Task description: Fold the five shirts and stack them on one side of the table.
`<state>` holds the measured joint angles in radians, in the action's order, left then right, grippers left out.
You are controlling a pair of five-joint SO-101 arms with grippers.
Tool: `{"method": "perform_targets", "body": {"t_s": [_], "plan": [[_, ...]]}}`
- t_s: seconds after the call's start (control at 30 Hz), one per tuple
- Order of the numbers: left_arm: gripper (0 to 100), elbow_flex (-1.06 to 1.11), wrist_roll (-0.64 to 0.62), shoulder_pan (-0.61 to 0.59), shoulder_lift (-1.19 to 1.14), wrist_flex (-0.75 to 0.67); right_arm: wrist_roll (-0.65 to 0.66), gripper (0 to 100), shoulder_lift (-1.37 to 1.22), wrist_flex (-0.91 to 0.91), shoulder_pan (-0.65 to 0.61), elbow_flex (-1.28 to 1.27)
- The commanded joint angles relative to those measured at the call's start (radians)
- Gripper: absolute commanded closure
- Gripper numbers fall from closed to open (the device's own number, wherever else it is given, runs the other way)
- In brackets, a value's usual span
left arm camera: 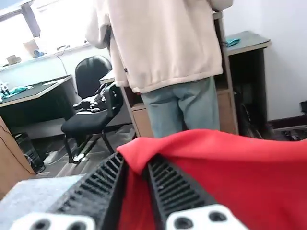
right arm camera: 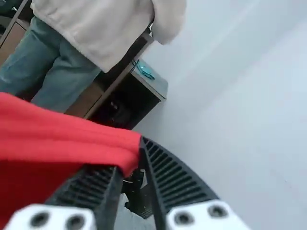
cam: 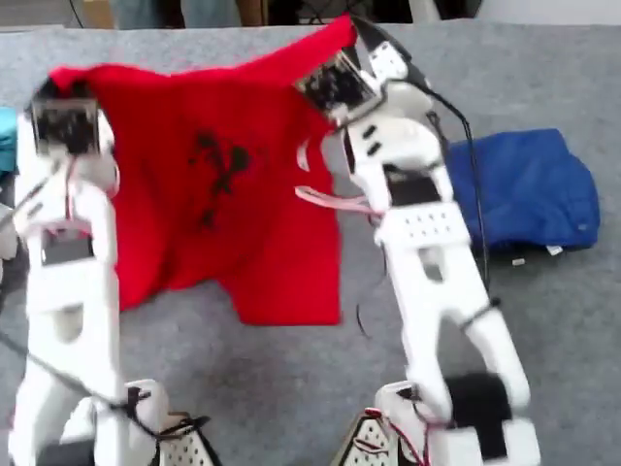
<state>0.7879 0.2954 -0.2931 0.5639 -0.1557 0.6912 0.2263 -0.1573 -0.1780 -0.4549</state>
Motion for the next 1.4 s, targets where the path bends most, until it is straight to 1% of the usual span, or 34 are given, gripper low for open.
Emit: {"method": "perform_targets", "body": {"t_s": [0.0,0.03,0.1,0.17,0.23,0.3,0.37,0.5,0.53,0.57,0.73,0.83,0.93,1.07,1.13,1.23,1.37], "plan": [[97,-0.3,0.017,-0.018,-0.21,-0.028,0.008,98.4,-0.12,-0.029,-0.009,0.193],[97,-0.343,0.023,-0.018,-0.261,-0.028,0.008,98.4,-0.153,-0.021,-0.011,0.22],[97,-0.397,0.097,-0.018,-0.353,-0.028,0.008,98.4,-0.196,0.028,-0.02,0.266],[97,-0.398,0.187,-0.016,-0.425,-0.031,0.002,98.4,-0.202,0.112,-0.023,0.289],[97,-0.367,0.241,-0.018,-0.453,-0.029,-0.055,98.4,-0.168,0.213,-0.021,0.295],[97,-0.308,0.267,-0.024,-0.431,-0.029,-0.124,98.4,-0.105,0.338,-0.021,0.295],[97,-0.239,0.267,-0.033,-0.374,-0.028,-0.166,98.4,-0.031,0.483,-0.023,0.297],[97,-0.044,0.267,-0.039,-0.187,-0.006,-0.187,98.4,0.11,0.755,-0.028,0.297],[97,0.007,0.27,-0.039,-0.127,0.04,-0.189,98.4,0.14,0.822,-0.028,0.297],[97,0.051,0.285,-0.036,-0.06,0.118,-0.189,98.4,0.173,0.895,-0.028,0.297],[97,0.16,0.431,-0.001,0.288,0.675,-0.18,98.4,0.294,1.224,-0.057,0.292],[97,0.229,0.466,0.004,0.436,0.901,-0.18,98.4,0.329,1.392,-0.103,0.291],[97,0.321,0.497,-0.005,0.532,1.013,-0.158,98.4,0.332,1.545,-0.141,0.286],[97,0.44,0.548,-0.033,0.634,1.114,-0.051,98.4,0.334,1.7,-0.17,0.186],[97,0.489,0.595,-0.065,0.672,1.162,0.009,98.4,0.338,1.755,-0.166,0.113],[97,0.545,0.7,-0.124,0.723,1.249,0.091,98.4,0.341,1.824,-0.163,-0.001],[97,0.608,0.833,-0.174,0.779,1.358,0.169,98.4,0.341,1.847,-0.16,-0.128]]}}
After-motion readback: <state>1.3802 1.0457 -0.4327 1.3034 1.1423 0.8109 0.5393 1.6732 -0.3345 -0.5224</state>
